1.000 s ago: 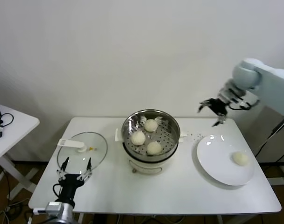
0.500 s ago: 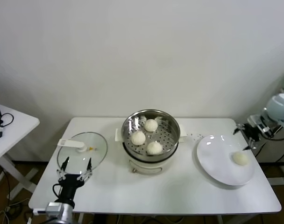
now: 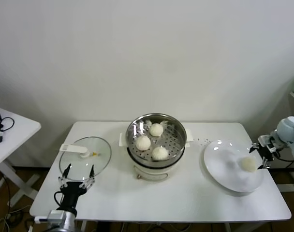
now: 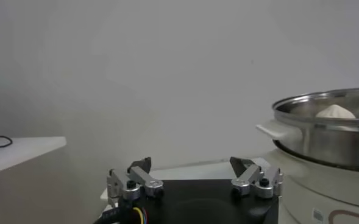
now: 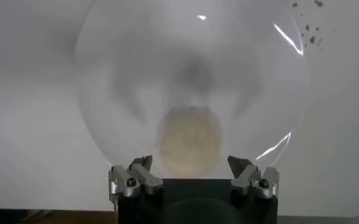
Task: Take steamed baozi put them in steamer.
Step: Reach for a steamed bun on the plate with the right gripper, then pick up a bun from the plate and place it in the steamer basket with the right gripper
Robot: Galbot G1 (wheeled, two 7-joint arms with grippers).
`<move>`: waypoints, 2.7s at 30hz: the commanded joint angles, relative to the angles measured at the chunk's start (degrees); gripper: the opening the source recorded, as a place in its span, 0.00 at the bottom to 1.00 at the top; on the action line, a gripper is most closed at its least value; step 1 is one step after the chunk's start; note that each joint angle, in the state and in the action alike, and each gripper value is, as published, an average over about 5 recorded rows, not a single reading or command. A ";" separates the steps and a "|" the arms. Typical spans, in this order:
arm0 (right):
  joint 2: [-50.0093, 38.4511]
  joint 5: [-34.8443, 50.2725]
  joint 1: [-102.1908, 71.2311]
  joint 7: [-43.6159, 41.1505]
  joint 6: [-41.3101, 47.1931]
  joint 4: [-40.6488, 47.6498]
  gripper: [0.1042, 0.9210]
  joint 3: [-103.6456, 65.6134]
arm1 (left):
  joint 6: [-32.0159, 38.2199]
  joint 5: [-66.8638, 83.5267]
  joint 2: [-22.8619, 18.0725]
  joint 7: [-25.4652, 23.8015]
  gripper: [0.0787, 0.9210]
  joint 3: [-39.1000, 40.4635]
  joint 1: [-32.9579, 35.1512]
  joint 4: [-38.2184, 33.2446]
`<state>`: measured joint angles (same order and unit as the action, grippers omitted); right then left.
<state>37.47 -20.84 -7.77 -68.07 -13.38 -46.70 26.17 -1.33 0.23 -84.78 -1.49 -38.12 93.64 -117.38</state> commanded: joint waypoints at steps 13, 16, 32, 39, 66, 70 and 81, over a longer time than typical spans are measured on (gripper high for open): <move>6.47 -5.71 -3.14 0.82 -0.24 7.52 0.88 -5.64 | -0.42 -0.37 -0.27 0.17 0.88 0.08 -0.35 0.53; 6.82 -5.70 -2.40 0.89 -0.31 8.38 0.88 -5.76 | -0.41 -0.39 -0.27 0.17 0.88 0.10 -0.36 0.57; 7.15 -6.01 -1.61 0.41 -0.38 9.12 0.87 -5.73 | -0.32 -0.40 -0.34 0.17 0.88 -0.07 -0.14 0.47; 6.62 -5.13 -1.04 0.05 -0.27 8.87 0.73 -5.24 | -0.36 -0.42 -0.41 0.17 0.88 -0.14 -0.15 0.35; 13.98 58.97 51.58 1.14 20.55 -5.16 0.70 60.83 | -1.27 -0.24 -1.63 -0.17 0.88 1.68 0.41 -3.43; 18.22 63.58 54.14 2.17 22.28 -6.68 0.70 64.86 | -1.26 -1.14 -1.77 -0.17 0.88 2.70 0.06 -3.61; 28.15 69.14 51.82 5.43 25.60 -8.95 0.70 66.14 | -2.33 -1.67 -1.25 -0.18 0.88 4.61 -1.48 -3.49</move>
<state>55.94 36.97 39.15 -64.89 8.03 -53.16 83.49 -3.12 -1.01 -86.58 -1.66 -34.68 92.83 -120.43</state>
